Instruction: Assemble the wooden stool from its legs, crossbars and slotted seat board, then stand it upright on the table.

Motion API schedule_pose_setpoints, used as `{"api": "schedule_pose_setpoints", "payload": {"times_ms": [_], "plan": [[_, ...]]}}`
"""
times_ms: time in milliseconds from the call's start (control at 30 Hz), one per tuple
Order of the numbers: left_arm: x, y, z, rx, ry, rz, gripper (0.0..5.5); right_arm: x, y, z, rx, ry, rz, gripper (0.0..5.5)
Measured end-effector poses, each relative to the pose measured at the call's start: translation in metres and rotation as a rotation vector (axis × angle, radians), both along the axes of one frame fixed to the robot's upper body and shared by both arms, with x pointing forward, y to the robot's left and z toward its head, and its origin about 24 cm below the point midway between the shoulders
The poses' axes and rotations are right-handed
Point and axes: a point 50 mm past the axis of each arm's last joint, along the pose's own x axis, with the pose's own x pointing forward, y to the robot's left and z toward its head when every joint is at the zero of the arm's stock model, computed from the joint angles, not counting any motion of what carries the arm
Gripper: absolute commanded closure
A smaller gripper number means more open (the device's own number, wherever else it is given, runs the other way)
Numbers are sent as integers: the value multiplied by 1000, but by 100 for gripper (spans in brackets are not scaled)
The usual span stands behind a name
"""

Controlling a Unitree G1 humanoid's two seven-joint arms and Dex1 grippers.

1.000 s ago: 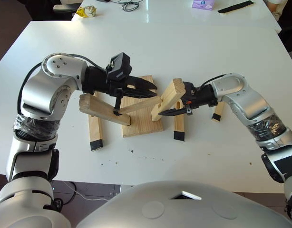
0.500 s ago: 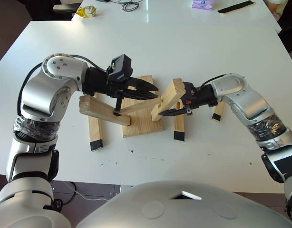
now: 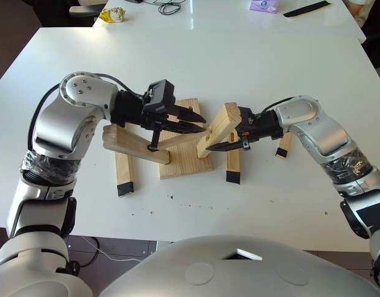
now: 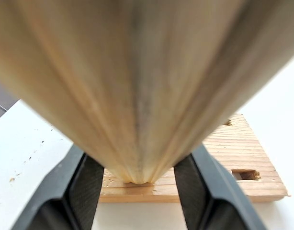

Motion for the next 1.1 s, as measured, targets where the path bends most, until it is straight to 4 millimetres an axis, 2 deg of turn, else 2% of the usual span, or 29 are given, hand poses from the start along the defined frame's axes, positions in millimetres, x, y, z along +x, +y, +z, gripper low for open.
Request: {"api": "schedule_pose_setpoints", "payload": {"times_ms": [700, 833, 1100], "plan": [[-2, 5, -14, -40, 95, 12, 464, -1, -1, -1, 6, -2, 2, 346], [-2, 5, -16, -42, 105, 12, 518, -1, -1, -1, 7, -2, 1, 346], [-3, 6, -18, -46, 103, 11, 521, -1, -1, -1, 8, -2, 1, 346]]}}
